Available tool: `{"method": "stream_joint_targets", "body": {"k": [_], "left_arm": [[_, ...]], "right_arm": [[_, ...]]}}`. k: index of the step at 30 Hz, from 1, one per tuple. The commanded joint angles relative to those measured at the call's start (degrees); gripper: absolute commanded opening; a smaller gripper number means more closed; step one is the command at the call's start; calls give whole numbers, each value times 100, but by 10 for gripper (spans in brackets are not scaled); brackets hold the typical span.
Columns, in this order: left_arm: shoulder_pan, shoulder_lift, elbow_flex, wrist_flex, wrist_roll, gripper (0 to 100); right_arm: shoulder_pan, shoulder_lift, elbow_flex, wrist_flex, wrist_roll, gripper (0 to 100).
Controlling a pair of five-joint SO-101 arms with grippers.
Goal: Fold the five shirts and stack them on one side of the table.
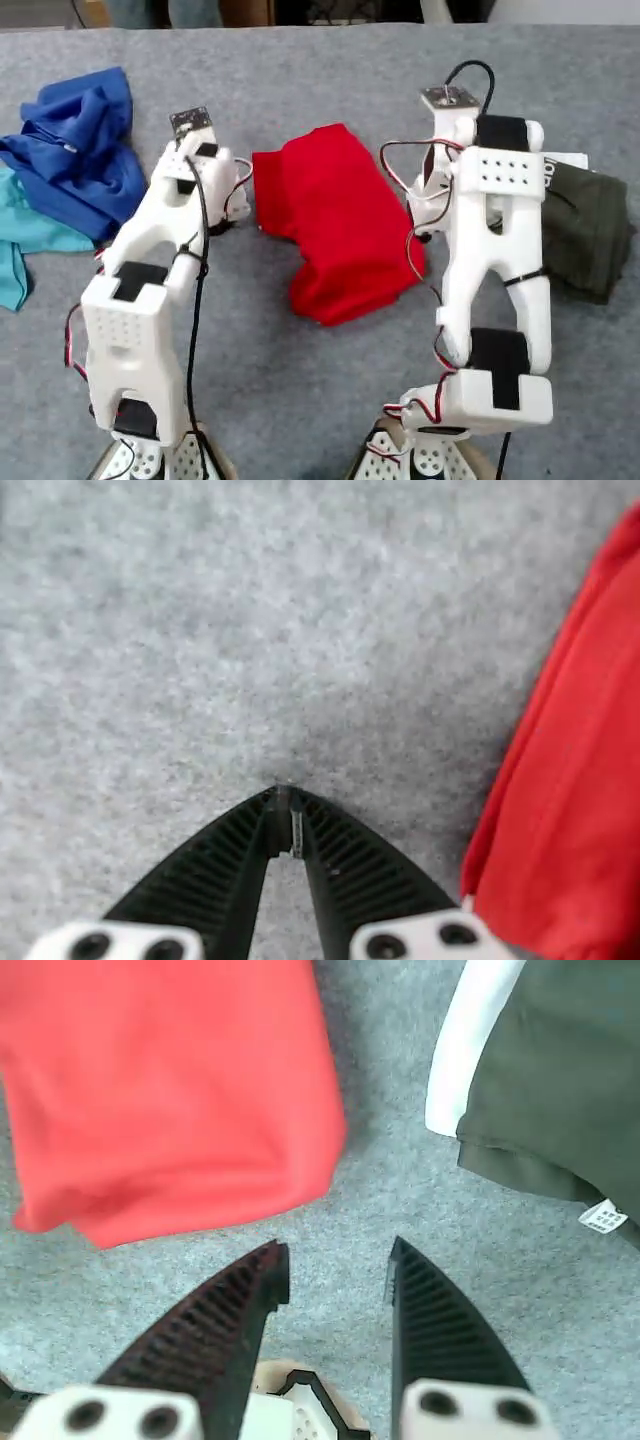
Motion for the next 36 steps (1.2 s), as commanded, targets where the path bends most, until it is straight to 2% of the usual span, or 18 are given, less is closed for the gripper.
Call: {"method": "stream_joint_targets", "body": {"k": [1, 6, 8, 16, 22, 25, 27, 36], "left_arm": [[233, 211, -1209, 545, 404, 35], [576, 229, -2229, 1556, 967, 191], [725, 229, -2457, 1705, 1046, 213], [734, 237, -1956, 1697, 1055, 204], [585, 237, -1569, 1653, 1055, 99], [646, 440, -1305, 958, 1064, 120], [734, 686, -1226, 826, 1064, 123], [690, 1029, -1912, 1793, 1002, 128]], "right_arm": [[-114, -268, 22, 18, -35, 166], [-114, -268, 145, 9, -35, 166], [-114, -268, 154, -9, -35, 166], [-97, -268, 163, -202, -44, 166], [-105, -268, 163, -237, -35, 166], [-105, -268, 163, -316, -35, 166], [-105, -268, 163, -325, -35, 166], [-105, -268, 277, -299, -79, 166]]}}
